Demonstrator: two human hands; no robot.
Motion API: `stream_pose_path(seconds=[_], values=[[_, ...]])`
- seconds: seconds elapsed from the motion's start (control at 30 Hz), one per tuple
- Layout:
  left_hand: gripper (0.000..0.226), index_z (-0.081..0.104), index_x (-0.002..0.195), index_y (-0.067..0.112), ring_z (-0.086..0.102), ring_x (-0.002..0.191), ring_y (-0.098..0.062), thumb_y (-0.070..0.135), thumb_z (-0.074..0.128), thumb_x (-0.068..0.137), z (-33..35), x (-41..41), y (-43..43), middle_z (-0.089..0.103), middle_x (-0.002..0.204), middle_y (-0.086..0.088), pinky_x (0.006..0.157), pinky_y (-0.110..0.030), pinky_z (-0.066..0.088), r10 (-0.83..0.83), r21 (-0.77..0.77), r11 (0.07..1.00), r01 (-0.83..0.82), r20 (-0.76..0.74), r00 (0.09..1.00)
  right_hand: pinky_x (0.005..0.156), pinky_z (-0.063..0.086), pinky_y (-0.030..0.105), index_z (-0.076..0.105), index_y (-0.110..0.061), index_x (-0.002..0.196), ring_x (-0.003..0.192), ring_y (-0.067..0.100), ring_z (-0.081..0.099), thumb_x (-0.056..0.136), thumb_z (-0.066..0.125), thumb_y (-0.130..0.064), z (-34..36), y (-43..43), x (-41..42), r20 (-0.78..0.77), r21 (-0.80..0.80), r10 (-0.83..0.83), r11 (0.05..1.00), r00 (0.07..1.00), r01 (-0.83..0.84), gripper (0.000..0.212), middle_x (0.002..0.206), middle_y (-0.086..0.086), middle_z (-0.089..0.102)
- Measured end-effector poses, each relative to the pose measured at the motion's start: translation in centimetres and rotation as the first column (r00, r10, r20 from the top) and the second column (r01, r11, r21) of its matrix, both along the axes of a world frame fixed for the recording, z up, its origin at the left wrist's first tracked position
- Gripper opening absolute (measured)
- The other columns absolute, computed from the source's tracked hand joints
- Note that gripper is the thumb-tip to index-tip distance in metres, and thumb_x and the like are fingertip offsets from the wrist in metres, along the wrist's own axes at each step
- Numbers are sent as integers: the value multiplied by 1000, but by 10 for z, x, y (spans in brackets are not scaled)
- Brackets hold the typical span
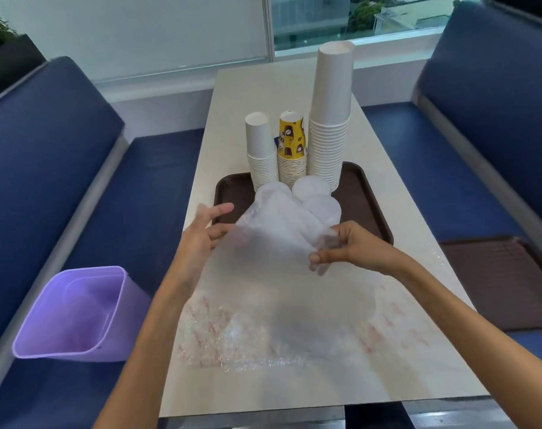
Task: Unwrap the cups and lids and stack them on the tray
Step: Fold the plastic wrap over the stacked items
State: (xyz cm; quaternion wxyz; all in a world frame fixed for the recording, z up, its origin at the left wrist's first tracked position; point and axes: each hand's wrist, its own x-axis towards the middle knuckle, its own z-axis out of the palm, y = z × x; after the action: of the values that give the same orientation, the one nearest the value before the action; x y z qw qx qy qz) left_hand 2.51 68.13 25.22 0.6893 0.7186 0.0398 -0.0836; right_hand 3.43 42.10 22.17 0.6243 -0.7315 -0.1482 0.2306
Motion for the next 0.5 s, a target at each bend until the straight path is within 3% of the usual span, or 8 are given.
stream_pose_path(seconds=[0.1, 0.17, 0.23, 0.33, 0.4, 0.5], values=[[82, 52, 129, 26, 64, 109, -15, 78, 16, 76, -17, -4, 10, 70, 113, 3, 80, -25, 54, -94, -204, 975, 86, -27, 995, 73, 52, 21, 69, -7, 77, 67, 12, 67, 72, 71, -15, 10, -7, 3, -10, 63, -129, 990, 992, 129, 9, 71, 2, 72], [104, 50, 133, 21, 61, 113, -15, 92, 34, 60, -33, -9, 3, 66, 122, 0, 84, -27, 53, -171, -208, 964, 164, -12, 985, 66, 52, 18, 66, -6, 76, 64, 11, 65, 75, 68, -11, 13, -9, 5, -35, 141, -204, 968, 978, 207, 6, 68, 1, 70], [108, 55, 125, 18, 63, 111, -17, 90, 60, 44, -46, -14, -15, 67, 119, -2, 89, -30, 53, -203, -257, 951, 171, -104, 974, 63, 53, 20, 63, -5, 74, 63, 13, 65, 75, 66, -12, 14, -8, 5, -65, 216, -253, 941, 965, 261, 7, 67, 3, 69], [61, 68, 98, 15, 68, 95, -18, 53, 85, 54, -60, -20, -49, 73, 99, -2, 82, -25, 54, -180, -239, 962, 135, -178, 967, 63, 56, 24, 66, -12, 65, 66, 15, 68, 75, 64, -12, 14, -7, 6, -140, 305, -334, 881, 932, 362, 10, 65, 4, 68], [26, 68, 93, 11, 67, 82, -18, 20, 79, 71, -64, -23, -64, 73, 85, -1, 73, -24, 54, -100, -254, 966, 47, -197, 975, 59, 54, 21, 69, -16, 65, 66, 13, 69, 82, 62, -9, 12, -10, 6, -167, 293, -390, 858, 906, 423, 19, 65, 2, 70], [8, 68, 89, 8, 64, 71, -13, 6, 65, 82, -62, -23, -65, 71, 74, 2, 66, -22, 53, -13, -263, 964, -42, -207, 978, 58, 55, 20, 68, -6, 89, 66, 12, 71, 90, 58, -12, 8, -25, 2, -261, 236, -425, 842, 867, 484, 12, 73, 4, 74]])
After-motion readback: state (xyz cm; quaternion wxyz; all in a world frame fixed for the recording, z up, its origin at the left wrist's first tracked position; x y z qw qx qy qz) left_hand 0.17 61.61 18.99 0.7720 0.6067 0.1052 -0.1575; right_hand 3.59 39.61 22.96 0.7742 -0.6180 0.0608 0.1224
